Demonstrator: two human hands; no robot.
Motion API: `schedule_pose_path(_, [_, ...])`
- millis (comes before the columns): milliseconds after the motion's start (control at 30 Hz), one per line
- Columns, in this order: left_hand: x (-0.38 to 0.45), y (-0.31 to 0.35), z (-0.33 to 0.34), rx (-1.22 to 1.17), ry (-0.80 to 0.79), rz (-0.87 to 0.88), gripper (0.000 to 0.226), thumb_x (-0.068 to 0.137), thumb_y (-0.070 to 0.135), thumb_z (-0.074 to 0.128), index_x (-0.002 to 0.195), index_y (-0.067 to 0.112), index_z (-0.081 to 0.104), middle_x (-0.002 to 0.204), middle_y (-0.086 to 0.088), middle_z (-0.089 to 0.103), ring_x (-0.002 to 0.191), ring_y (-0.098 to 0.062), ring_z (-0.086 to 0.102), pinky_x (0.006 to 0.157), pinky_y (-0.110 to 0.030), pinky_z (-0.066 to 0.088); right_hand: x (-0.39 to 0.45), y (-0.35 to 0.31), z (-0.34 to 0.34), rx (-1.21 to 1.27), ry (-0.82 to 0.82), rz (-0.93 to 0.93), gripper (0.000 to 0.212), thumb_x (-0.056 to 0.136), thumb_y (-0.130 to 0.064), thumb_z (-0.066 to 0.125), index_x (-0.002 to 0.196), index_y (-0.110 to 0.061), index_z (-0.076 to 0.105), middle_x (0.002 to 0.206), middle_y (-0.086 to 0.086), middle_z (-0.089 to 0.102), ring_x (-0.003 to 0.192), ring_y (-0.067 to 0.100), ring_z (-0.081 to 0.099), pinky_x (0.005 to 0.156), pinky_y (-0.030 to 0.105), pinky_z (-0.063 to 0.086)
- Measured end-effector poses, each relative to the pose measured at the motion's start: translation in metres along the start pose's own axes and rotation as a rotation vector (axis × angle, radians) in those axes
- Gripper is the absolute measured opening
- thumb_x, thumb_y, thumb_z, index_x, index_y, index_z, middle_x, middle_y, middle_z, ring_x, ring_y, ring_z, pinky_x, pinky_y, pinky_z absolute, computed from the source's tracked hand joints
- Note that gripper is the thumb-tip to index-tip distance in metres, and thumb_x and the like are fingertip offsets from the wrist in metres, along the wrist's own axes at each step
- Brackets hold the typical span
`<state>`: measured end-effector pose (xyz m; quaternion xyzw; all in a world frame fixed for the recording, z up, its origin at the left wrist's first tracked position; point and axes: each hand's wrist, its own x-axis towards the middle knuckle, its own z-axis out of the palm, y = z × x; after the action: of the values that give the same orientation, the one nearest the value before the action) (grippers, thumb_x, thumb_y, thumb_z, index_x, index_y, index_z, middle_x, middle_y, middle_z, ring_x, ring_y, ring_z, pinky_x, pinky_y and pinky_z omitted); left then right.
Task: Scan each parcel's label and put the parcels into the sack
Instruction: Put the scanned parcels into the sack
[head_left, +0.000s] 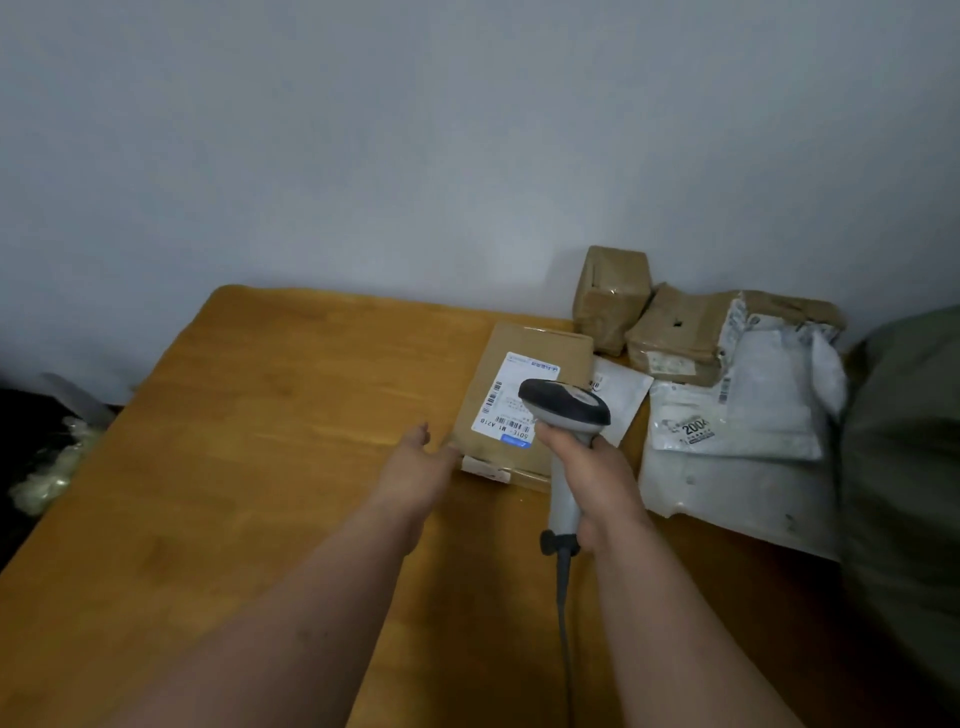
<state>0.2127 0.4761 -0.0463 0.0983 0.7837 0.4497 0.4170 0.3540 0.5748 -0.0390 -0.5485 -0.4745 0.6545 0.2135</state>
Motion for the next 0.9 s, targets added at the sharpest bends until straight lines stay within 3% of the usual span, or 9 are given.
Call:
schedule_pose_path(67, [0.012, 0.000, 0.006, 0.008, -0.036, -0.021, 0.068, 0.098, 0.030, 0.059, 0.157, 0.023, 0.026, 0.159, 0.001, 0.035, 0.140, -0.025, 0.038, 0.106, -0.034, 0.033, 0.006, 0.005, 0.006, 0.002, -0.001, 0.026, 0.025, 0.084, -0.043, 0.077, 0.102, -0.034, 0.062, 0.103, -0.008, 0.067, 0.101, 0.015, 0.060, 0.078, 0.033, 0.047])
schedule_pose_path(133, [0.022, 0.001, 0.011, 0.014, -0.101, -0.031, 0.057, 0.099, 0.028, 0.057, 0.152, 0.021, 0.037, 0.154, 0.000, 0.042, 0.130, -0.021, 0.045, 0.106, -0.035, 0.035, 0.008, 0.010, 0.014, -0.005, 0.015, 0.058, 0.032, 0.085, -0.044, 0.077, 0.110, -0.031, 0.062, 0.107, -0.005, 0.067, 0.102, 0.017, 0.061, 0.077, 0.033, 0.046])
schedule_pose_path(233, [0.031, -0.002, 0.005, -0.008, -0.077, -0.015, 0.045, 0.098, 0.022, 0.059, 0.141, 0.016, 0.049, 0.127, 0.004, 0.058, 0.096, -0.013, 0.053, 0.089, -0.029, 0.038, 0.000, 0.020, 0.029, 0.016, 0.038, 0.058, 0.020, 0.084, -0.039, 0.078, 0.095, -0.036, 0.062, 0.100, -0.012, 0.067, 0.094, 0.008, 0.060, 0.067, 0.025, 0.044])
schedule_pose_path(367, [0.028, -0.022, -0.031, -0.012, -0.051, -0.107, 0.031, 0.095, 0.020, 0.060, 0.125, 0.012, 0.060, 0.115, -0.001, 0.065, 0.083, -0.015, 0.056, 0.078, -0.028, 0.041, -0.028, 0.030, 0.050, 0.057, 0.057, 0.067, 0.022, 0.083, -0.037, 0.080, 0.100, -0.037, 0.066, 0.101, -0.013, 0.072, 0.097, 0.008, 0.062, 0.069, 0.027, 0.044])
schedule_pose_path(467, [0.013, -0.040, -0.068, -0.061, -0.073, -0.170, 0.027, 0.096, 0.026, 0.062, 0.121, 0.017, 0.062, 0.099, 0.003, 0.067, 0.086, -0.014, 0.060, 0.077, -0.032, 0.045, -0.055, 0.031, 0.070, 0.081, 0.086, 0.079, 0.021, 0.084, -0.039, 0.079, 0.100, -0.036, 0.066, 0.101, -0.009, 0.072, 0.098, 0.013, 0.063, 0.069, 0.030, 0.046])
schedule_pose_path(567, [-0.007, -0.055, -0.105, -0.173, -0.148, -0.211, 0.026, 0.095, 0.024, 0.066, 0.118, 0.020, 0.056, 0.102, 0.000, 0.070, 0.088, -0.015, 0.063, 0.080, -0.037, 0.048, -0.086, 0.031, 0.092, 0.074, 0.076, 0.054, 0.020, 0.084, -0.038, 0.080, 0.100, -0.033, 0.069, 0.084, -0.015, 0.075, 0.092, 0.012, 0.066, 0.066, 0.029, 0.046])
schedule_pose_path(667, [-0.028, -0.067, -0.147, -0.343, -0.255, -0.253, 0.026, 0.093, 0.011, 0.067, 0.112, 0.019, 0.051, 0.105, -0.008, 0.072, 0.080, -0.021, 0.071, 0.066, -0.037, 0.058, -0.120, 0.030, 0.114, 0.070, 0.039, -0.011, 0.014, 0.085, -0.036, 0.078, 0.096, -0.032, 0.071, 0.078, -0.020, 0.075, 0.077, 0.006, 0.072, 0.064, 0.026, 0.047])
schedule_pose_path(767, [-0.050, -0.075, -0.185, -0.446, -0.298, -0.194, 0.029, 0.092, 0.005, 0.067, 0.117, 0.013, 0.054, 0.103, -0.008, 0.074, 0.075, -0.018, 0.073, 0.061, -0.033, 0.062, -0.154, 0.030, 0.134, 0.053, 0.004, -0.076, 0.014, 0.085, -0.036, 0.079, 0.097, -0.034, 0.071, 0.084, -0.023, 0.075, 0.083, 0.006, 0.071, 0.069, 0.028, 0.048])
schedule_pose_path(900, [-0.080, -0.076, -0.220, -0.514, -0.251, -0.037, 0.032, 0.092, 0.002, 0.065, 0.120, 0.011, 0.055, 0.112, -0.008, 0.071, 0.087, -0.021, 0.070, 0.061, -0.030, 0.062, -0.198, 0.027, 0.148, 0.006, 0.009, -0.214, 0.016, 0.085, -0.028, 0.080, 0.086, -0.042, 0.072, 0.081, -0.030, 0.072, 0.078, -0.007, 0.067, 0.067, 0.026, 0.045])
